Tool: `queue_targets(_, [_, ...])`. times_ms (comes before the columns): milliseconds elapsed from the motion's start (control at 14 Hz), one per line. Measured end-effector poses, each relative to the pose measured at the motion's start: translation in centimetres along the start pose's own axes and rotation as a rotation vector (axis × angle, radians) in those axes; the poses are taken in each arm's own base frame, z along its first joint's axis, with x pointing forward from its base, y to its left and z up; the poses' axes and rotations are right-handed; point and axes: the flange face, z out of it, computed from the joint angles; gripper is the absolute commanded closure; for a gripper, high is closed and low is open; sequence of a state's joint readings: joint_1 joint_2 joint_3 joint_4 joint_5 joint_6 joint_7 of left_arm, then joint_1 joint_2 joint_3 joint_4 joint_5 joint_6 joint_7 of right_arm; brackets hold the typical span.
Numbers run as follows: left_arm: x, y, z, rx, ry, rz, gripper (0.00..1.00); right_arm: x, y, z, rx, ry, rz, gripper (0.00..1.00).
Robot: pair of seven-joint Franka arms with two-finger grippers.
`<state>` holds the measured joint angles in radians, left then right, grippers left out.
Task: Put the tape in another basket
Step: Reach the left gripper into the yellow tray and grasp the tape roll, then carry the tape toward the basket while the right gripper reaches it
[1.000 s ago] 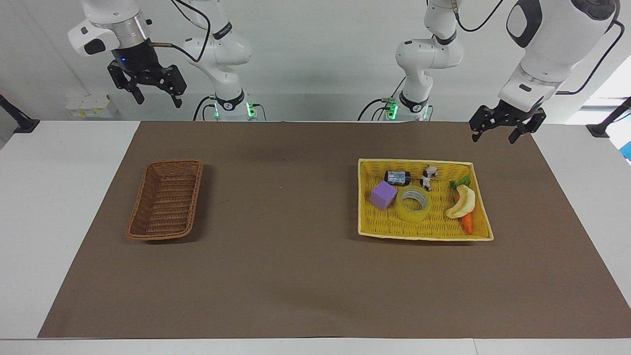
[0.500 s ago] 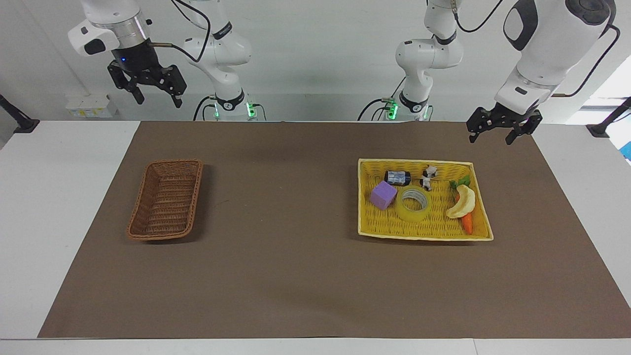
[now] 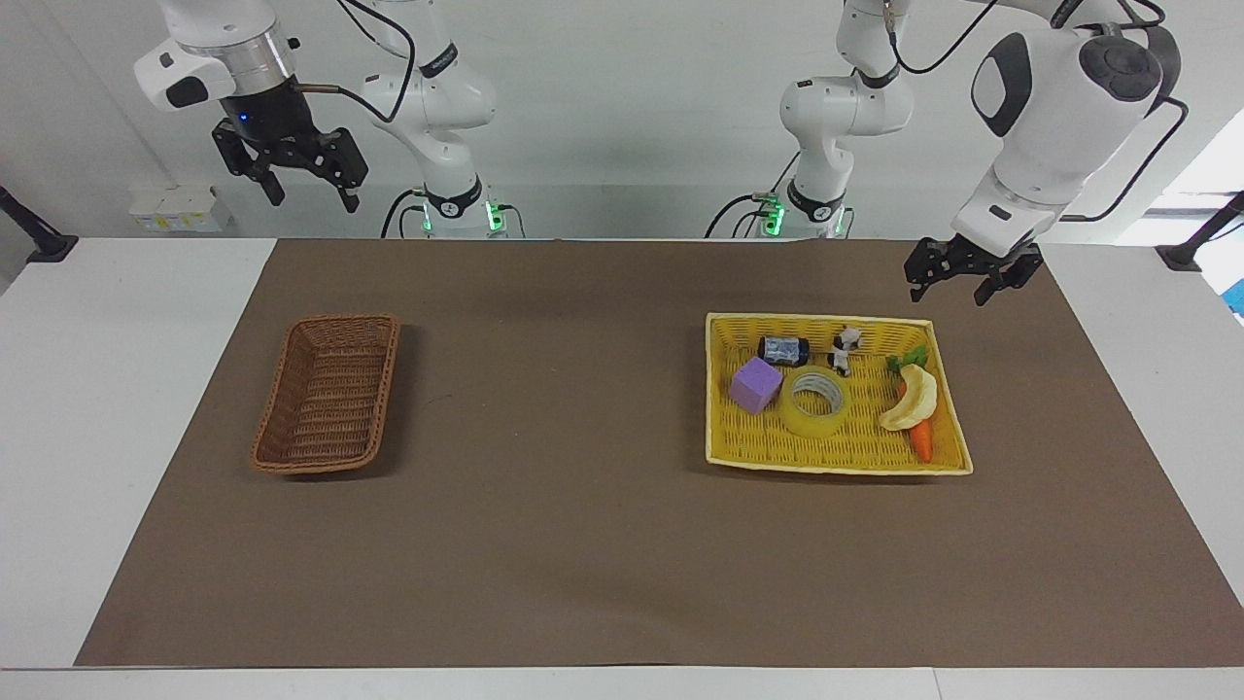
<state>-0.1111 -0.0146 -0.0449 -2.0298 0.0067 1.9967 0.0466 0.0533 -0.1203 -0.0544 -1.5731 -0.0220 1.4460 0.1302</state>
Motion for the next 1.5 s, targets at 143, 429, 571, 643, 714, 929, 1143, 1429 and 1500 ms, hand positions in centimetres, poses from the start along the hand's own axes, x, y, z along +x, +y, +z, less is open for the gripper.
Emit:
queue_targets(143, [1.0, 1.8, 3.9, -0.003, 0.01, -0.014, 0.07, 0.0, 0.0, 0.0, 0.0, -0.002, 0.0, 0.0])
queue_targets(429, [2.7, 3.9, 11.0, -0.009, 0.006, -0.01, 0.13, -0.1, 0.0, 0.0, -0.001, -0.006, 0.0, 0.0])
queue_targets(571, [2.4, 4.0, 13.5, -0.011, 0.027, -0.009, 0.51, -0.1, 0.0, 0.1, -0.001, -0.009, 0.0, 0.0])
queue_targets(643, [2.0, 4.3, 15.0, -0.012, 0.029, -0.005, 0.93, -0.2, 0.0, 0.1, -0.001, -0.01, 0.0, 0.0])
queue_targets(714, [2.0, 4.7, 16.0, -0.014, 0.038, -0.005, 1.0, -0.2, 0.0, 0.1, -0.001, -0.01, 0.0, 0.0])
queue_targets(929, [2.3, 5.2, 15.8, -0.014, 0.03, -0.057, 1.0, -0.2, 0.0, 0.1, -0.001, -0.011, 0.0, 0.0])
queue_targets(1143, [3.3, 4.8, 13.4, -0.007, -0.036, -0.074, 1.0, -0.2, 0.0, 0.2, -0.002, -0.014, 0.0, 0.0])
queue_targets(1429, [4.5, 4.8, 9.0, -0.004, -0.076, -0.084, 1.0, -0.2, 0.0, 0.2, -0.002, -0.014, 0.0, 0.0])
queue_targets(1500, [4.7, 4.7, 7.9, -0.003, -0.078, -0.088, 1.0, -0.2, 0.0, 0.3, -0.002, -0.016, 0.0, 0.0])
